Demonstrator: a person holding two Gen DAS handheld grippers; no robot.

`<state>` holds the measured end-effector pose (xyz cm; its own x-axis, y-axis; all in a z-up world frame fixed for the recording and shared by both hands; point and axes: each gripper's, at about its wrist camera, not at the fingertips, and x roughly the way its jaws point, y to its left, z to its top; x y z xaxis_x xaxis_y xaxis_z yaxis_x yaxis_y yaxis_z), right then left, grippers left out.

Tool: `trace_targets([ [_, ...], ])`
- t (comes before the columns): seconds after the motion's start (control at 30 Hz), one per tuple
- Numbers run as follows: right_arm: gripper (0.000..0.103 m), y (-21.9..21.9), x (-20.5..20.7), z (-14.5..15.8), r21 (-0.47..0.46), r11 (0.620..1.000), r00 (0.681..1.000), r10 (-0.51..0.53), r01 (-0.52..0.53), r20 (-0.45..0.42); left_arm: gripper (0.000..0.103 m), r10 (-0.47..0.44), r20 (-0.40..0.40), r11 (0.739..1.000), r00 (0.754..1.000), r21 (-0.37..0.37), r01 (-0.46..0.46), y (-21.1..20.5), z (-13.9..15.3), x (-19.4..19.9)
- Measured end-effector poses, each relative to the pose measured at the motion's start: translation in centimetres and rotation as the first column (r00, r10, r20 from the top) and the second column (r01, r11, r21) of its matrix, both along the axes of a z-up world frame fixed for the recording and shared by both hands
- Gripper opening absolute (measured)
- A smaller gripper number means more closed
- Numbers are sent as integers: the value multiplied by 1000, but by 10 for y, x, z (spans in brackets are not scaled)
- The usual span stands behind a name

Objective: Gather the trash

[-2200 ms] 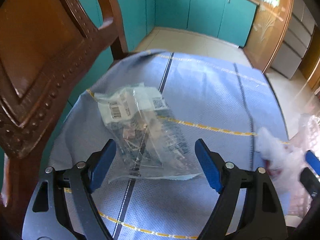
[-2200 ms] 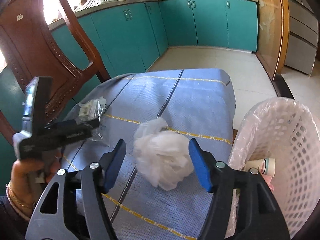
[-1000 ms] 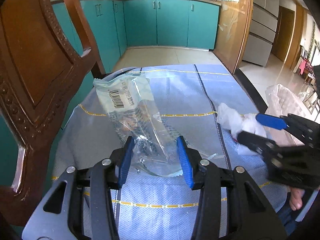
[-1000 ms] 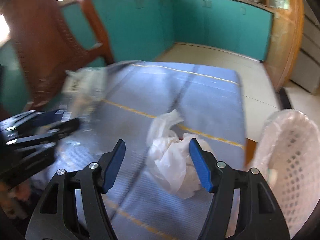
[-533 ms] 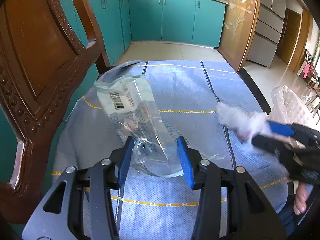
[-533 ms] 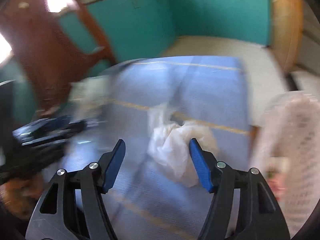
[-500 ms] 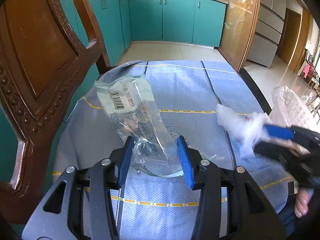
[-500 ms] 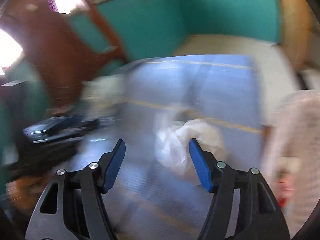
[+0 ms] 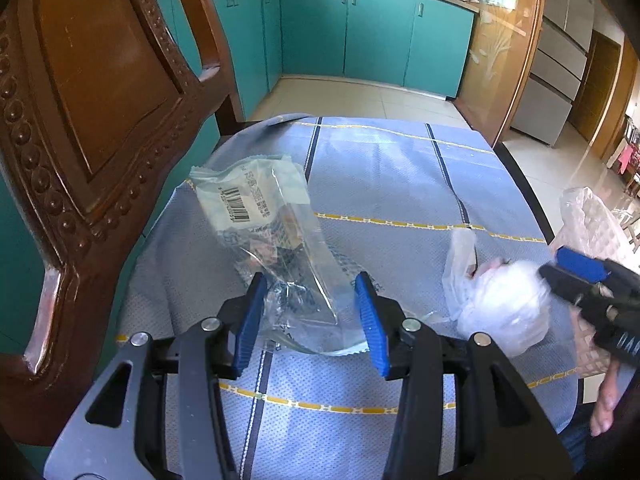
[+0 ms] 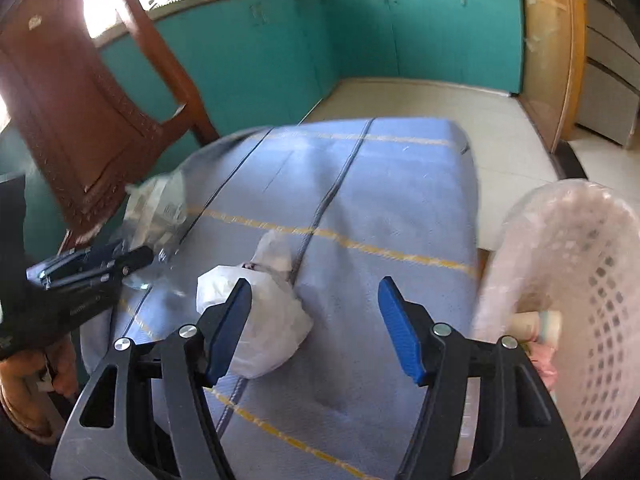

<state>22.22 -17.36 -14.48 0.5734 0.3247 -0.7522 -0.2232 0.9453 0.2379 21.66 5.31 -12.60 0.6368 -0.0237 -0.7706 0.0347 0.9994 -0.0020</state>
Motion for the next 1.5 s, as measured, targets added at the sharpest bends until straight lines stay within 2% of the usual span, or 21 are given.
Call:
trace_targets([
  [0.17,65,36,-17,-3,-73,975,978,208,-209,-23,48,9,0,1000,1000,1,-9,3,-1,2],
  [0.37,65,52,-23,-15,-117,946,953,295,-301,-66,49,21,-1,1000,1000,-10,-21,6,0,2],
  [0.43,65,50,-27,-8,-109,941,947,318,-321,-48,49,21,-1,1000,1000,-7,-21,6,0,3],
  [0.53,69,49,-36,13,-109,942,945,324,-317,49,49,28,-4,1000,1000,-9,-28,7,0,2],
  [0.57,74,50,-39,18,-107,945,944,319,-310,81,49,31,-3,999,1000,-10,-31,7,0,3],
  [0.63,74,55,-35,22,-89,958,951,281,-271,128,49,37,-2,999,999,-9,-37,8,0,3],
  [0.7,74,59,-23,18,-65,972,966,233,-227,114,50,42,-4,999,999,-11,-42,8,-1,4],
  [0.73,74,63,-12,10,-51,979,976,203,-199,80,50,42,-5,999,999,-9,-42,8,-1,4],
  [0.8,73,71,-5,0,-60,976,977,212,-209,39,50,45,-7,999,999,-2,-45,8,-3,4],
  [1.07,72,96,-25,-18,-158,922,935,355,-353,-15,50,67,-7,998,998,-16,-67,17,-3,4],
  [1.1,69,95,-26,-21,-158,921,934,357,-356,-22,50,66,-7,998,998,-19,-66,17,-2,4],
  [1.2,42,93,-29,-23,-113,912,919,392,-395,-44,50,60,-2,998,998,-17,-60,15,-2,3],
  [1.23,36,93,-31,-23,-117,911,919,393,-395,-38,50,59,0,998,998,-19,-59,15,-1,2],
  [1.3,33,89,-34,-18,-152,917,928,372,-368,-5,50,57,11,998,998,-28,-56,16,1,1],
  [1.4,33,68,-34,-2,-176,947,957,283,-268,66,50,56,52,998,997,-25,-55,13,9,-5],
  [1.5,33,41,-35,21,-191,972,973,165,-134,160,50,41,142,999,989,12,-43,2,24,-17],
])
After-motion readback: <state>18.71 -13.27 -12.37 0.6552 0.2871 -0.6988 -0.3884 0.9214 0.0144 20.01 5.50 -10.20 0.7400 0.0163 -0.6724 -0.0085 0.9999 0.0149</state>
